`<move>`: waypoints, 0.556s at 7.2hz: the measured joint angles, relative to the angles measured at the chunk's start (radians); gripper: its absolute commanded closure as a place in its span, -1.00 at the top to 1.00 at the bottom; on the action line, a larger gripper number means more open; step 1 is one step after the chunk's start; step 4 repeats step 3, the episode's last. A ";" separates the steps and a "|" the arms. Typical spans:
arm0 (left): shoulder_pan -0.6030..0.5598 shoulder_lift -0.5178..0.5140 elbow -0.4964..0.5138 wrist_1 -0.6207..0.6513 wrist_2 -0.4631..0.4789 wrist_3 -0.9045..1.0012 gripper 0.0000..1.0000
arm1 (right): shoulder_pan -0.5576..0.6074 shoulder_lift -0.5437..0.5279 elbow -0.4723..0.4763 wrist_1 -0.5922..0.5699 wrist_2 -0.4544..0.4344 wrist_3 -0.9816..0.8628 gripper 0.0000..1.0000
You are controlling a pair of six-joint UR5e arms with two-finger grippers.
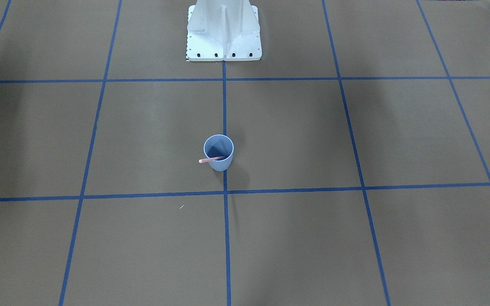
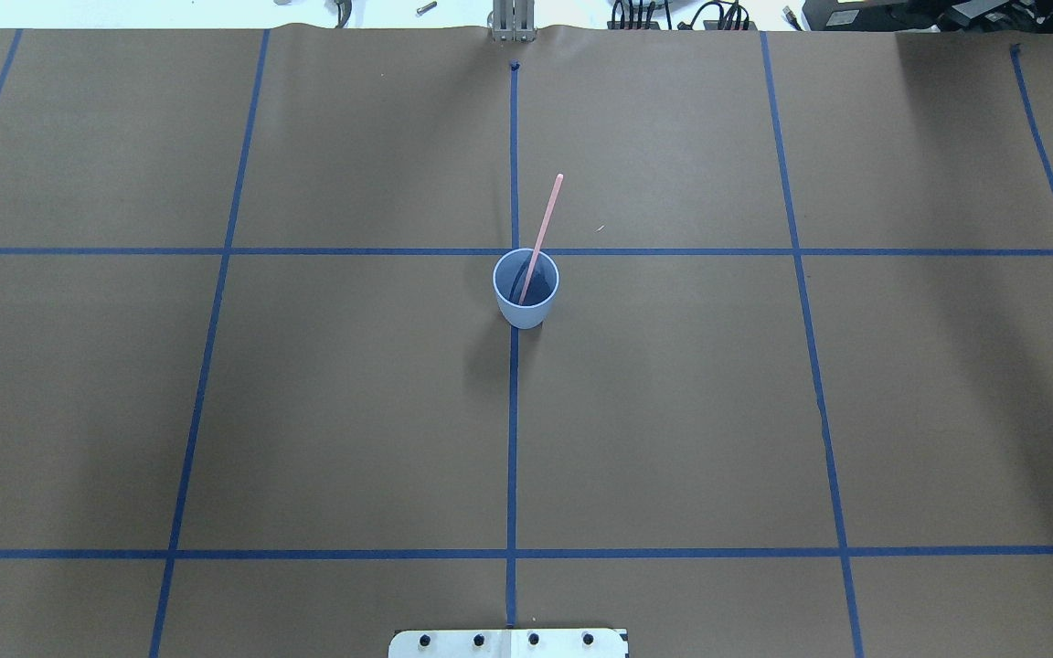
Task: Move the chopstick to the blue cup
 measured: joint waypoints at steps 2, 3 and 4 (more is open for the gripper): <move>0.000 0.003 0.007 -0.022 0.000 0.001 0.97 | 0.000 0.009 -0.001 0.000 0.000 0.000 1.00; 0.000 0.008 0.012 -0.039 0.001 0.001 0.97 | -0.001 0.015 -0.001 0.000 0.000 0.000 1.00; 0.000 0.008 0.012 -0.039 0.001 0.001 0.97 | -0.001 0.015 -0.001 0.000 0.000 0.000 1.00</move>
